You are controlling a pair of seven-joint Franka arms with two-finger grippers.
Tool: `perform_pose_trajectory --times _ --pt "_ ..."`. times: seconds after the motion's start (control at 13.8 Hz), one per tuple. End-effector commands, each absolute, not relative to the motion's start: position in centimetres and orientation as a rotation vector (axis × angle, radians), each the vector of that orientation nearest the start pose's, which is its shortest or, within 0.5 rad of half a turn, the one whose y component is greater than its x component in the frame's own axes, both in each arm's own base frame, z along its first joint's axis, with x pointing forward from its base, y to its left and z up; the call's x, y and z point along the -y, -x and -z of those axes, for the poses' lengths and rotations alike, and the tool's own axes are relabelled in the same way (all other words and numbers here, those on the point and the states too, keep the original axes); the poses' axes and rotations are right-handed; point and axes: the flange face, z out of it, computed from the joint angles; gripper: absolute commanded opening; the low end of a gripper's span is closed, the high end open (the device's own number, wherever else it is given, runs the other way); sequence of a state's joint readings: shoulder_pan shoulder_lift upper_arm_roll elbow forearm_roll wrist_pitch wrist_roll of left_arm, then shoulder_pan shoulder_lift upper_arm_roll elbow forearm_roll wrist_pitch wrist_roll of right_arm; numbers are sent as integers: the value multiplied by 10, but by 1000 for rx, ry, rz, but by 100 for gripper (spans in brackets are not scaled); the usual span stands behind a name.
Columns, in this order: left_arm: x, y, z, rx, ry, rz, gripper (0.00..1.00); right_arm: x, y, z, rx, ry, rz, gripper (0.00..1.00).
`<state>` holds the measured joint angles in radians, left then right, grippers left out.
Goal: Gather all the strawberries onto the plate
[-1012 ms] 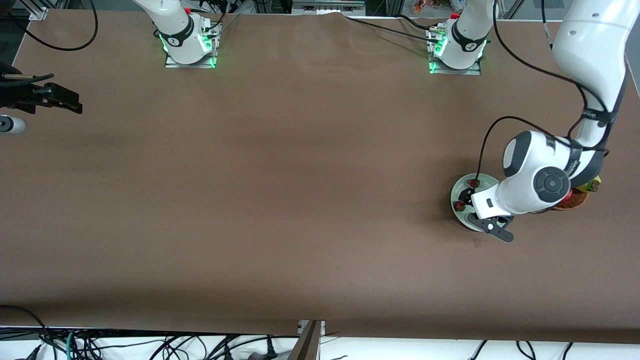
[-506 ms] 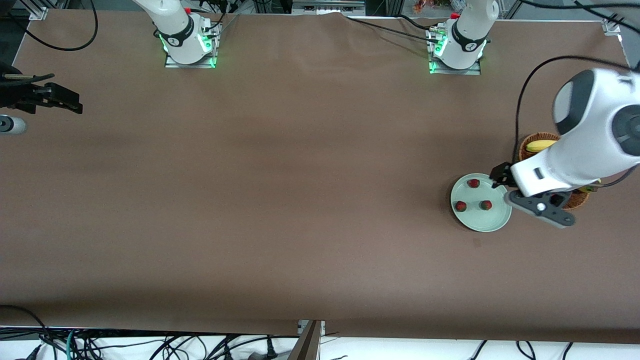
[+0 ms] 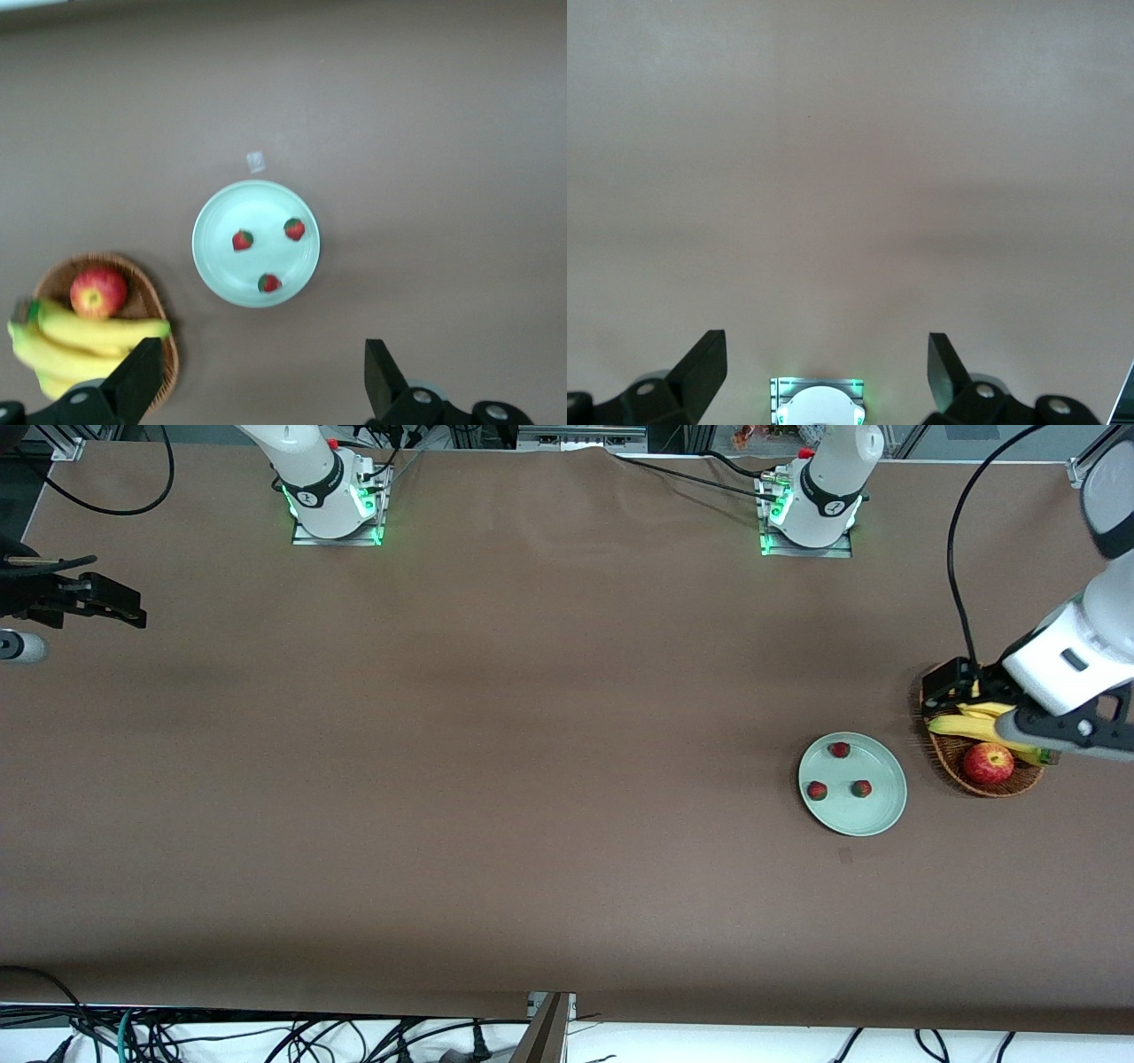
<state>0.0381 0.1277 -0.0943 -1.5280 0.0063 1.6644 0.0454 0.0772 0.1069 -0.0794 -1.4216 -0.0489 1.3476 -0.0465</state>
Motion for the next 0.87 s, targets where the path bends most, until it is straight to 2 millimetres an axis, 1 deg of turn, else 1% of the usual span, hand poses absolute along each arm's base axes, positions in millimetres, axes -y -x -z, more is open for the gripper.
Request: perform_pose_trajectory --times 0.0,0.07,0.43,0.79 --pt "25 -551 -571 -66 3154 60 100 8 -559 -622 71 3182 -281 100" --pt "24 -543 -569 -61 3152 65 100 9 -559 -622 66 3181 -284 100" --pt "27 -542 -570 -73 3152 55 100 8 -560 -623 66 3183 -269 100" --pt "24 -542 -570 -66 3152 55 100 6 -560 -623 74 3182 -269 100"
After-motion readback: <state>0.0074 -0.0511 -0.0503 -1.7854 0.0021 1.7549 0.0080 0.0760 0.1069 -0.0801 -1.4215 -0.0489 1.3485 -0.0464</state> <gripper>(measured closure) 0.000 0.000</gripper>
